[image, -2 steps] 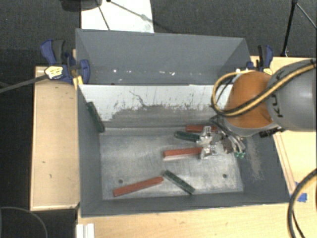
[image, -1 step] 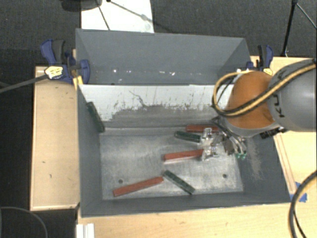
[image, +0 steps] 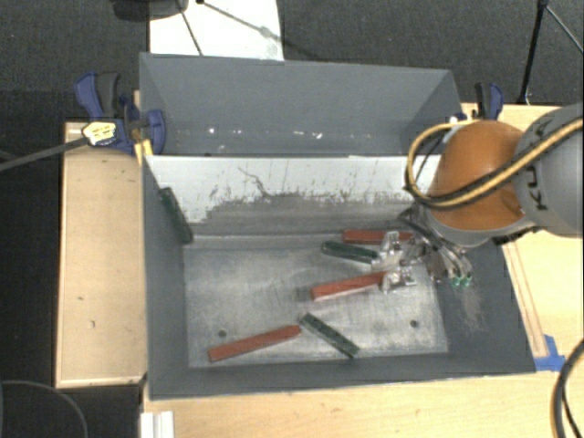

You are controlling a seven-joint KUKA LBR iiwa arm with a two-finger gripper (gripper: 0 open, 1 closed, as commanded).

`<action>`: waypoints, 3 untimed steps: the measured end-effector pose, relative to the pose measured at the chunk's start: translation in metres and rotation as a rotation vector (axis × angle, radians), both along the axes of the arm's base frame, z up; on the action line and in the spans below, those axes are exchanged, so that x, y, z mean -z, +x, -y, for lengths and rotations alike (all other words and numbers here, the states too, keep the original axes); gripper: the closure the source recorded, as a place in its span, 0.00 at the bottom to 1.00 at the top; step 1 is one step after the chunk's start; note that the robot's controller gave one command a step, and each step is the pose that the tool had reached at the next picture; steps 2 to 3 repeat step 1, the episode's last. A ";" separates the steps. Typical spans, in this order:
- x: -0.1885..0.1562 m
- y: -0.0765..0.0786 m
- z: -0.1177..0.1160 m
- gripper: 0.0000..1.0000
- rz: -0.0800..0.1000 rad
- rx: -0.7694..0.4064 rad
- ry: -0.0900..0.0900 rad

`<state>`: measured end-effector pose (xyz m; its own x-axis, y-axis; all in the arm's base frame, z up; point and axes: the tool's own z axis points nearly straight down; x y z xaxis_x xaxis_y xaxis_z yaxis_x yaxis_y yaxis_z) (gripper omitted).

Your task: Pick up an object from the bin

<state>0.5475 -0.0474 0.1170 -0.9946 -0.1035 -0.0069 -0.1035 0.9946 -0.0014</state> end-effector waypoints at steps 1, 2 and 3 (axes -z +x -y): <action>-0.091 0.014 -0.025 1.00 -0.004 -0.060 0.001; -0.091 0.014 -0.025 1.00 -0.004 -0.060 0.001; -0.091 0.014 -0.025 1.00 -0.004 -0.060 0.001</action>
Offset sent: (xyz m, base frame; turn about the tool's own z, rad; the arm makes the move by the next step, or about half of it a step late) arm 0.0000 0.0000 0.0000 0.0000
